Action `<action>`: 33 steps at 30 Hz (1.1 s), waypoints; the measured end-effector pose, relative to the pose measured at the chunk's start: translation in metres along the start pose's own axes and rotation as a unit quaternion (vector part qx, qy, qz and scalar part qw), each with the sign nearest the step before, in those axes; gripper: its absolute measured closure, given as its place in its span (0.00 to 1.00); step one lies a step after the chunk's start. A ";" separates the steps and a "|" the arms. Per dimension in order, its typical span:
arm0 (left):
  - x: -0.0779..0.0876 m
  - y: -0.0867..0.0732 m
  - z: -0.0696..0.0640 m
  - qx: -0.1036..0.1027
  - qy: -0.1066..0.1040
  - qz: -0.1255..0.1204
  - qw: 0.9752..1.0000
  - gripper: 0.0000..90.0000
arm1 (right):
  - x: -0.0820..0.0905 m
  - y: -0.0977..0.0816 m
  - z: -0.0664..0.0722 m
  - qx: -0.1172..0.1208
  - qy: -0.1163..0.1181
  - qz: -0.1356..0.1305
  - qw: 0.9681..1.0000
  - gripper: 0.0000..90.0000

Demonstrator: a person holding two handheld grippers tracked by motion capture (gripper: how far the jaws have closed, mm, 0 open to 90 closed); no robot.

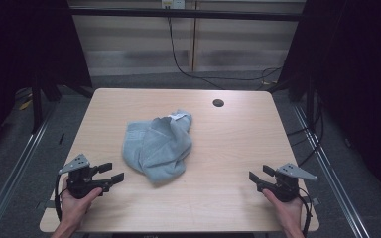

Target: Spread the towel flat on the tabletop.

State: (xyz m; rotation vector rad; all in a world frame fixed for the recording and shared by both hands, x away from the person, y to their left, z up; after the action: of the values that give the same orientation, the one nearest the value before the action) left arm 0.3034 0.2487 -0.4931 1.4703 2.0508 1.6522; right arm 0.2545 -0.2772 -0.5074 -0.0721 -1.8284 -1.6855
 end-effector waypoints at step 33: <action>-0.096 0.061 0.006 -0.005 -0.008 0.061 0.998 0.28 | -0.016 0.001 0.027 0.030 0.091 0.029 0.995 0.35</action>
State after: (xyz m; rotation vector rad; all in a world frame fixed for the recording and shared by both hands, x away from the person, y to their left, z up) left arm 0.3925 0.1786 -0.4893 1.6303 1.9791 1.6852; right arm 0.2568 -0.2461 -0.5134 0.0519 -1.7224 -1.5424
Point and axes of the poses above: each handheld gripper's, and its own axes: x roughly backward along the jaws, y roughly out of its top, z roughly to its left, the point moved 4 cm from there along -x, roughly forward along the jaws, and after that the axes turned 7 degrees about x, right-handed, at the moved point
